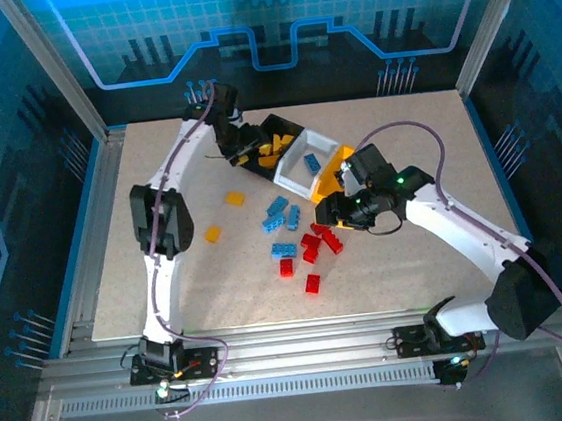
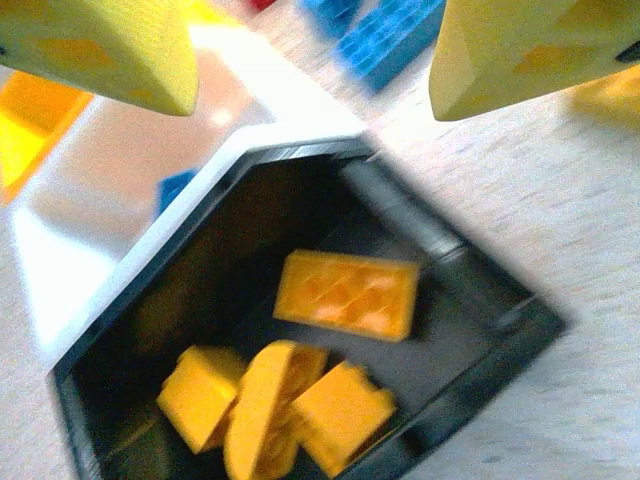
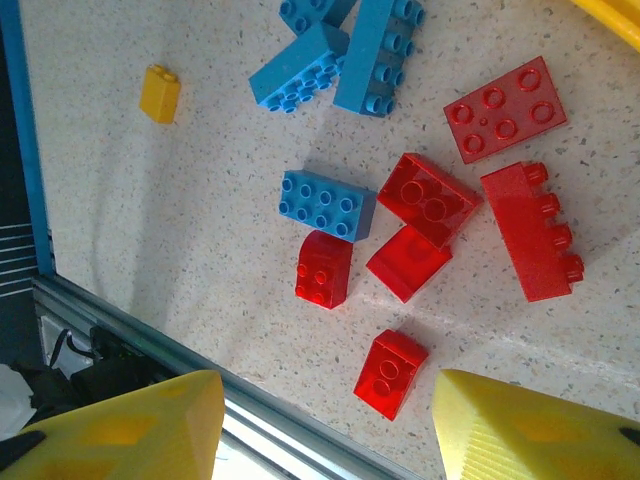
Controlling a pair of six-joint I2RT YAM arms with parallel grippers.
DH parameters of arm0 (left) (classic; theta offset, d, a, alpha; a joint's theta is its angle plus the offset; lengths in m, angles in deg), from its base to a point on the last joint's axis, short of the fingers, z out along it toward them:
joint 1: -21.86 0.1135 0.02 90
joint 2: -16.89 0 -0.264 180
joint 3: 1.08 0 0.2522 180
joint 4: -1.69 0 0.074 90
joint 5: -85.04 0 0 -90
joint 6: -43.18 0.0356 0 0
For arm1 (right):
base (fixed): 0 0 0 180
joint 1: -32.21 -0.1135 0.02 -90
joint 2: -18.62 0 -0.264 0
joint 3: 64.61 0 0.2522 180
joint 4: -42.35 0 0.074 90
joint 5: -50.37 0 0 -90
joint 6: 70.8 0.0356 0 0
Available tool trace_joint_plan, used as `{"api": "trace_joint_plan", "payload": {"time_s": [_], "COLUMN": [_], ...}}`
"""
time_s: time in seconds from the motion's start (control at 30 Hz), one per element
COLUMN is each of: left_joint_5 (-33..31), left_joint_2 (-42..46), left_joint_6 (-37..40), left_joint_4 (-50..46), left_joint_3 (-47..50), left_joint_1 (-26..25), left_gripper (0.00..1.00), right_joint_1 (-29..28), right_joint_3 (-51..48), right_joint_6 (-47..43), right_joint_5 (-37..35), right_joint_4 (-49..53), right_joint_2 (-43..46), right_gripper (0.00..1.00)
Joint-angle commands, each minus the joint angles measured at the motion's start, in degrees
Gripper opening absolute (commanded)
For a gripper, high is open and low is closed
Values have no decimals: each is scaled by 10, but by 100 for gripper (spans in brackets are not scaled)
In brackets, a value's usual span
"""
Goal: Sort the legos into containers by color
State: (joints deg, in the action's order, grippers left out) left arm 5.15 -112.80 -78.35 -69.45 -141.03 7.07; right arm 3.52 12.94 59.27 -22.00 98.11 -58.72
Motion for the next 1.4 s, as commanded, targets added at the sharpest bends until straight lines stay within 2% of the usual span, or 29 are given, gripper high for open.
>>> {"api": "trace_joint_plan", "payload": {"time_s": [0.0, 0.2, 0.47, 0.67, 1.17, 1.37], "left_joint_5": [-101, -108, -81, -99, -130, -140], "left_joint_2": [67, 87, 34, 5, -36, -41], "left_joint_6": [130, 157, 259, 305, 313, 309], "left_joint_4": [-100, -75, -23, -4, 19, 23], "left_joint_3": [69, 171, 174, 184, 184, 192], "left_joint_1": [7, 16, 13, 12, 9, 9], "left_gripper": [65, 71, 77, 78, 78, 71], "right_joint_1": [-12, -38, -60, -61, -74, -80], "right_joint_3": [23, 56, 74, 69, 90, 100], "right_joint_6": [-2, -8, -6, -2, 10, 11], "right_joint_5": [18, 23, 10, -4, -24, -26], "right_joint_4": [-12, -10, 6, 22, 41, 41], "right_joint_2": [-23, -66, -77, -67, -79, -90], "right_gripper": [59, 61, 64, 65, 66, 66]}}
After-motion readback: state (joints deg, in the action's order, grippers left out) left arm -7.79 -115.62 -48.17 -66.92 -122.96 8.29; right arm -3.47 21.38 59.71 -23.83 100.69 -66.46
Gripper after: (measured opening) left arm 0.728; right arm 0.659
